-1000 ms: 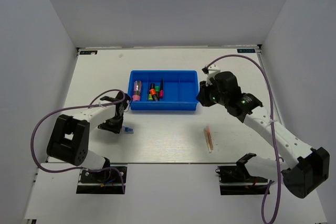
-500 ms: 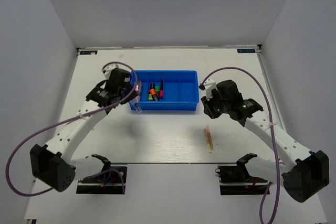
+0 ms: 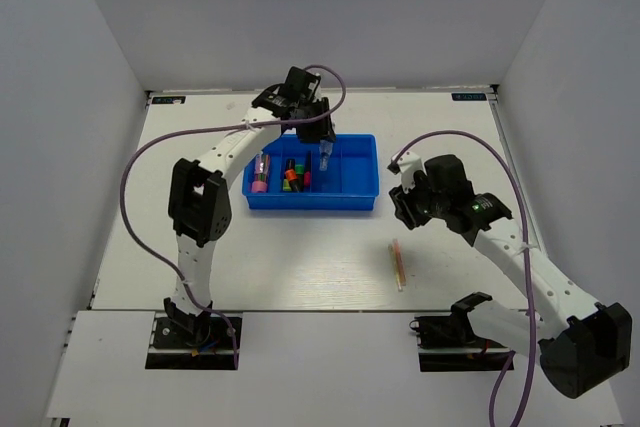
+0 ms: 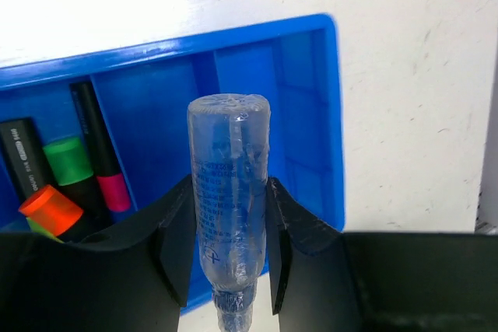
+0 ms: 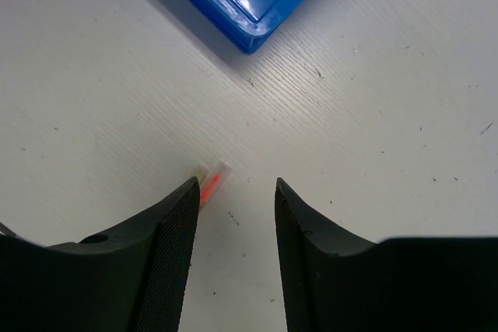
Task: Sort the stationery into containers
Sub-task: Place the stationery into the container, then grab a piece of stationery with the right arm
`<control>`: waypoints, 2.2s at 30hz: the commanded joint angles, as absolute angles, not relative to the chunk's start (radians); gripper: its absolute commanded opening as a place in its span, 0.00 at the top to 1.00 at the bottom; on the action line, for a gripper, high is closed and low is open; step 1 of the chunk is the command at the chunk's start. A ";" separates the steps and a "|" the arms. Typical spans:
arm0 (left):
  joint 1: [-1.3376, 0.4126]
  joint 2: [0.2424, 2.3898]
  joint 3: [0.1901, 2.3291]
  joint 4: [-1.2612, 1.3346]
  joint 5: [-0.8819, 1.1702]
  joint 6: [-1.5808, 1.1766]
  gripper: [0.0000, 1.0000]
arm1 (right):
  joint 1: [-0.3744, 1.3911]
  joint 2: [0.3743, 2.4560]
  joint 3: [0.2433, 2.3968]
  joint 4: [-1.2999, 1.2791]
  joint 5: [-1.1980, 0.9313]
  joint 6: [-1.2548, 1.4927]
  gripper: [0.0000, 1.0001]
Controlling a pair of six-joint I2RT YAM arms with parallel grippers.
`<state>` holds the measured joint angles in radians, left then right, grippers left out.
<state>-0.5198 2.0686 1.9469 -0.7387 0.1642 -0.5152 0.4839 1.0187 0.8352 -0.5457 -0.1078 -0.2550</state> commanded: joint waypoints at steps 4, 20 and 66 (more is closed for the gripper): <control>-0.514 2.072 1.916 -0.743 0.247 -0.485 1.00 | 0.462 1.005 0.821 -0.517 -0.107 -0.275 0.53; -0.545 2.117 1.870 -0.723 0.189 -0.488 0.56 | 0.445 1.028 0.815 -0.523 -0.124 -0.276 0.34; -0.896 0.713 0.603 -0.761 -0.178 -0.603 0.26 | 0.480 1.407 0.776 -0.584 -0.129 -0.031 0.68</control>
